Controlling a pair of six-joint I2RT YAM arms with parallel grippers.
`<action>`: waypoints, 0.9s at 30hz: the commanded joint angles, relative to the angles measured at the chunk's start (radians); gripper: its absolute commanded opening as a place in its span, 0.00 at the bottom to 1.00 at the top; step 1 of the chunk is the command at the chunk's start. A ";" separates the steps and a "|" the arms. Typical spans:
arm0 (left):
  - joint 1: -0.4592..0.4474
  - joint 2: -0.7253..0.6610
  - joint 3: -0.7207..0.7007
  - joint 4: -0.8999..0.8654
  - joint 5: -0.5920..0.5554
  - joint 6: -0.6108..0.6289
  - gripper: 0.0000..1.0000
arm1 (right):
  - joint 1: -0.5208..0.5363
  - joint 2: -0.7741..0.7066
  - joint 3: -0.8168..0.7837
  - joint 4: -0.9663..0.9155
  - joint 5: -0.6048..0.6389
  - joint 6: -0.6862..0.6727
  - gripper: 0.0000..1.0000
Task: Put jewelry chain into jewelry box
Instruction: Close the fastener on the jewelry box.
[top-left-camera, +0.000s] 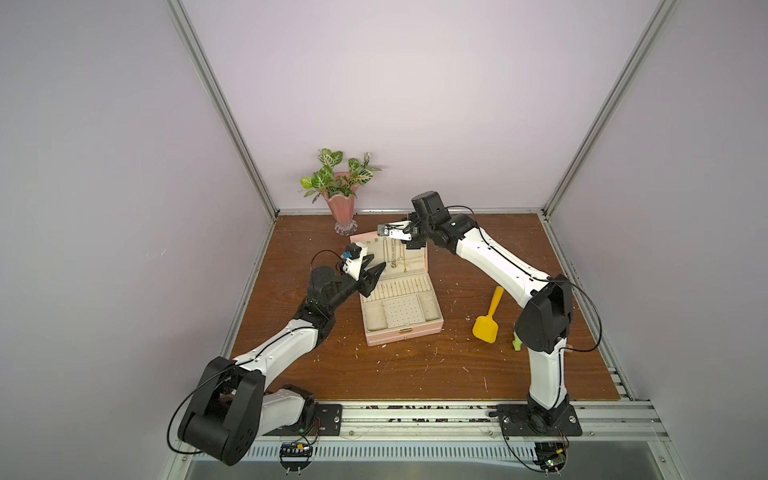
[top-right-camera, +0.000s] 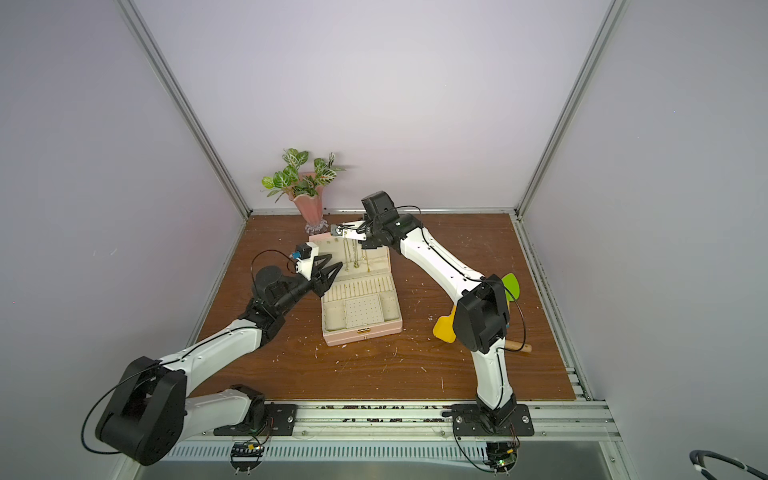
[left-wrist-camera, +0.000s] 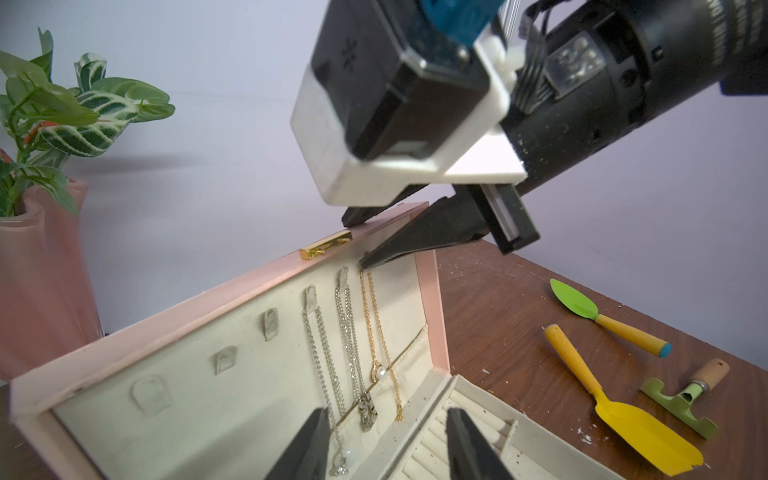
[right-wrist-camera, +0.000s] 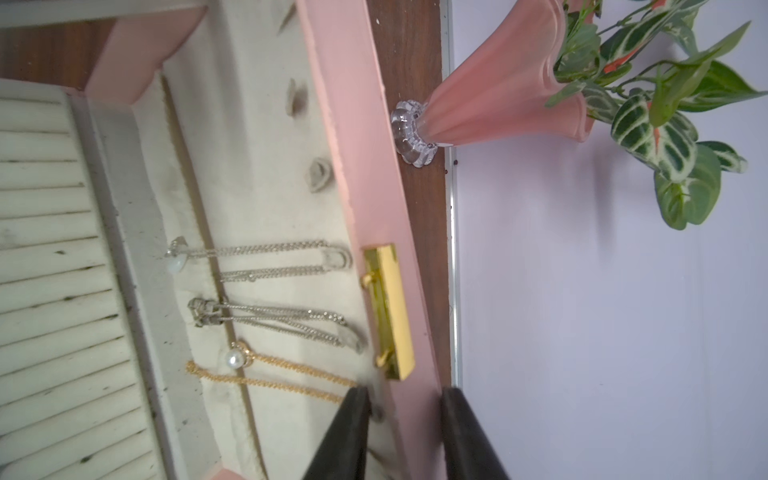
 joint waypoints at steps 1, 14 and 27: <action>-0.003 -0.021 -0.007 -0.005 -0.012 0.008 0.49 | -0.001 -0.039 -0.092 0.012 0.057 -0.007 0.31; -0.003 -0.038 -0.013 -0.004 -0.025 0.010 0.49 | 0.006 -0.128 -0.314 0.219 0.100 -0.034 0.26; -0.005 -0.057 -0.014 -0.039 -0.037 0.046 0.48 | 0.012 -0.209 -0.376 0.333 0.063 0.012 0.32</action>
